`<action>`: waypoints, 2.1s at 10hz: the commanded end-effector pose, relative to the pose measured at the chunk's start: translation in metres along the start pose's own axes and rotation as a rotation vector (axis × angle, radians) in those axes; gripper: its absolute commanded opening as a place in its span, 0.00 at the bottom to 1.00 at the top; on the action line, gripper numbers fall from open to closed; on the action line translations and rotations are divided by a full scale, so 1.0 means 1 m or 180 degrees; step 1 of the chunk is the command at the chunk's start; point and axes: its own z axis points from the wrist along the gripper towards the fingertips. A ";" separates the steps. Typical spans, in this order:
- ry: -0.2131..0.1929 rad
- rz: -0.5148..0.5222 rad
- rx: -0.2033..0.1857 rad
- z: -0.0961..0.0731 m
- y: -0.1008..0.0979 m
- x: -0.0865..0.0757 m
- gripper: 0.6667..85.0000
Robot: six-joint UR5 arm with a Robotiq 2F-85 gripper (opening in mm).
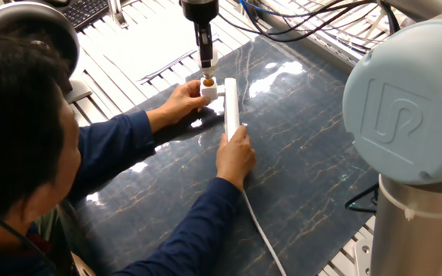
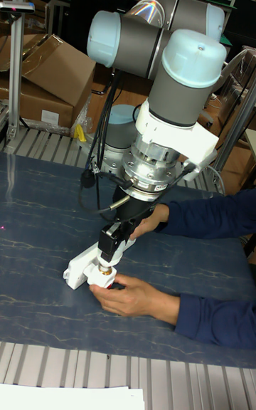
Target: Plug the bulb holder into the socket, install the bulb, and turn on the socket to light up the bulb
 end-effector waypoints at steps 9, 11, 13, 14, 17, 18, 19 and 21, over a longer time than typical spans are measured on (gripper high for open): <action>-0.0078 -0.1236 0.0144 -0.005 -0.002 -0.011 0.00; -0.0071 -0.1319 0.0147 -0.003 -0.001 -0.008 0.00; -0.0093 -0.1387 0.0125 -0.001 0.001 -0.008 0.00; -0.0100 -0.1416 0.0103 -0.001 0.003 -0.007 0.00; -0.0089 -0.1490 0.0071 0.002 0.006 -0.001 0.00; -0.0087 -0.1504 0.0067 0.003 0.007 0.000 0.00; -0.0088 -0.1509 0.0051 0.003 0.008 0.001 0.00; -0.0076 -0.1539 0.0050 0.005 0.007 0.002 0.00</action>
